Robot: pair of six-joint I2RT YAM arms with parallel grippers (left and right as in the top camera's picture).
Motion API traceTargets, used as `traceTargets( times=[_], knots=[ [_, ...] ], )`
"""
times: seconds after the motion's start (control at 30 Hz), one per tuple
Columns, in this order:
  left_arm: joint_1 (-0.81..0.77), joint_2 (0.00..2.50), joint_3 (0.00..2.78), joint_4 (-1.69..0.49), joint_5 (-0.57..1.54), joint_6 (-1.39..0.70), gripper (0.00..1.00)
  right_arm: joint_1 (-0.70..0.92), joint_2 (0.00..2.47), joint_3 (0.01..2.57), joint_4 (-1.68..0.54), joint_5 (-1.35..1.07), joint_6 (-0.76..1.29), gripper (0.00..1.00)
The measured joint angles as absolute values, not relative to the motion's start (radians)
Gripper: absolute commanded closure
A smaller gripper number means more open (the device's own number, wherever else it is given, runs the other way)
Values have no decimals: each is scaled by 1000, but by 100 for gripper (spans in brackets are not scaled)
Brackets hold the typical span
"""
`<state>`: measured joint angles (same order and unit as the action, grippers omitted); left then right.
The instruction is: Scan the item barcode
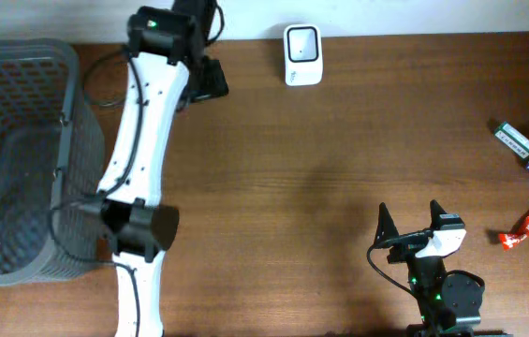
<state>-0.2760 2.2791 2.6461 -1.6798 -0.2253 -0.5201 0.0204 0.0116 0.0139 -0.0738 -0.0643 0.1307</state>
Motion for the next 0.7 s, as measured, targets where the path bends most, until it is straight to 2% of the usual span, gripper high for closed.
traceTargets(
  times=[0.1, 0.13, 0.3, 0.33, 0.53, 0.7],
  knots=[
    [-274, 2252, 2638, -1673, -246, -470, 1, 20, 12, 14, -74, -64, 131, 1],
    [-274, 2234, 2584, -1600, -248, -463, 1, 20, 11, 14, -74, -64, 131, 1],
    [-274, 1944, 1944, -1060, -123, -250, 1, 20, 11, 14, -74, -61, 131, 2],
    [-275, 1890, 1854, -1023, -108, -210, 1, 20, 10, 14, -74, -61, 131, 1],
    [-275, 1340, 1206, -687, -78, 9, 1, 20, 10, 14, -74, -57, 131, 2],
    [-254, 792, 843, -613, -78, 62, 1, 20, 9, 14, -74, -53, 131, 2]
  ],
)
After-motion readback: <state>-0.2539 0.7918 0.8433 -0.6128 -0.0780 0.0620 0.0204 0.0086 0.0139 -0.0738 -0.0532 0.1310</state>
